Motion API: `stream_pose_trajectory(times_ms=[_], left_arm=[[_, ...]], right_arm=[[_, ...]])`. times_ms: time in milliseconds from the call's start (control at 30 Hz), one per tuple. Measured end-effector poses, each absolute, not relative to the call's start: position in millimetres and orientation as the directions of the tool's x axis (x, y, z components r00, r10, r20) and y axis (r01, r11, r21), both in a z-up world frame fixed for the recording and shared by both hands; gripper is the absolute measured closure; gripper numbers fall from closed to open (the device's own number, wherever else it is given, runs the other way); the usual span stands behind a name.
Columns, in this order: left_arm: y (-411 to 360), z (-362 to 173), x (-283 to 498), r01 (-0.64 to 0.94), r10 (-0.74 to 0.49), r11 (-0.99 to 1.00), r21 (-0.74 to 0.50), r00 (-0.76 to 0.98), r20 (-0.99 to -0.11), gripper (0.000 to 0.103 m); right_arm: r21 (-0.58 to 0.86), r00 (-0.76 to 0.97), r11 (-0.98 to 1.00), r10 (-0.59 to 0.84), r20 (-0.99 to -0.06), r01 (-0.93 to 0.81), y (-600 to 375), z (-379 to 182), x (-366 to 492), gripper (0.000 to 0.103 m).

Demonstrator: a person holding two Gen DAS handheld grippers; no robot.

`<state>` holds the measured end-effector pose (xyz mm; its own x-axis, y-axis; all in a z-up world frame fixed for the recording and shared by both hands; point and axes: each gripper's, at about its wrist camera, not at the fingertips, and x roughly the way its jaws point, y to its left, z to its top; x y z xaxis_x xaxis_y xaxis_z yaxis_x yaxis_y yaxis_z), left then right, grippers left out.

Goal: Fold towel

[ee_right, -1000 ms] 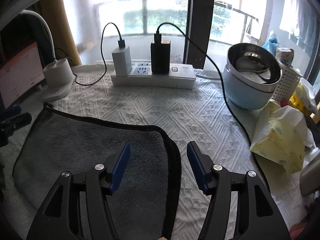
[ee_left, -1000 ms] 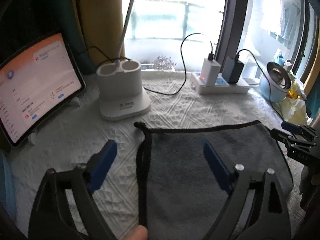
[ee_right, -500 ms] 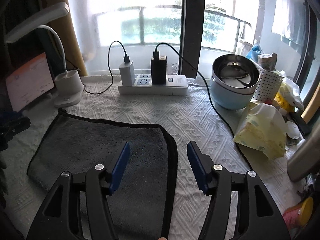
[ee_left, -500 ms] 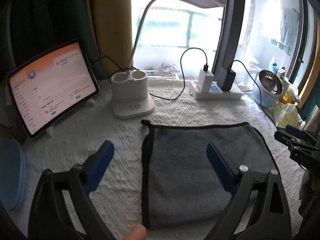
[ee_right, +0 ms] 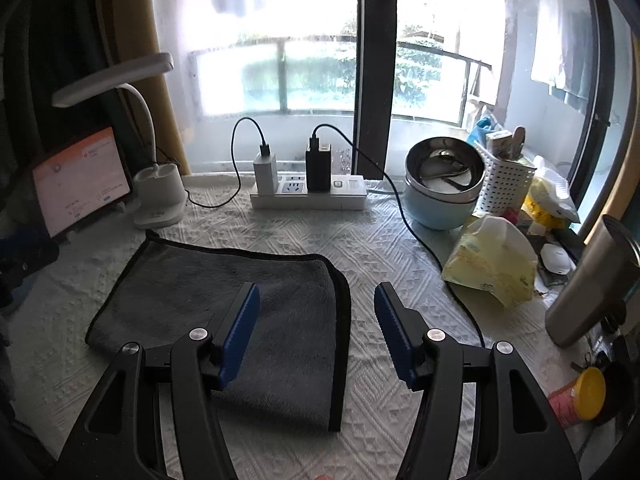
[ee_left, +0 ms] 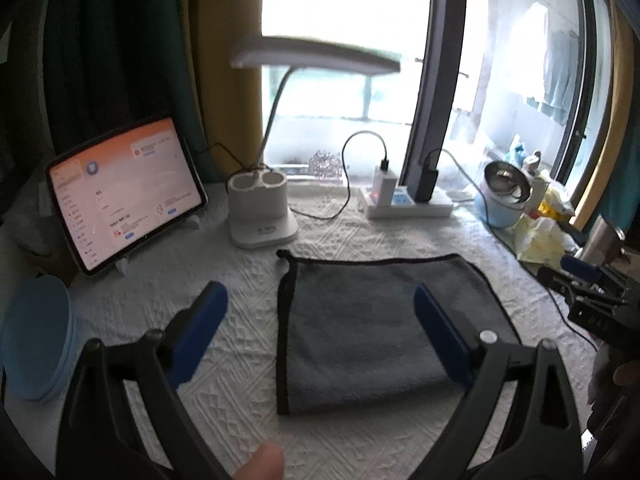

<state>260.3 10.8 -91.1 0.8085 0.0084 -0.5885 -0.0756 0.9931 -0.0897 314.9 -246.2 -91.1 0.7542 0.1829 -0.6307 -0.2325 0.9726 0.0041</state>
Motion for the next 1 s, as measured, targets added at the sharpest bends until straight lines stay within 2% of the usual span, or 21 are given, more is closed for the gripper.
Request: stream_pose_trajectory(times_ms=[1000], left_arm=[[-17, -5, 135, -0.017, 0.003, 0.999, -0.039, 0.937, -0.349, 0.008]], right_arm=[[0.023, 0.891, 0.978, 0.198, -0.408, -0.207, -267, 2, 183, 0.040]])
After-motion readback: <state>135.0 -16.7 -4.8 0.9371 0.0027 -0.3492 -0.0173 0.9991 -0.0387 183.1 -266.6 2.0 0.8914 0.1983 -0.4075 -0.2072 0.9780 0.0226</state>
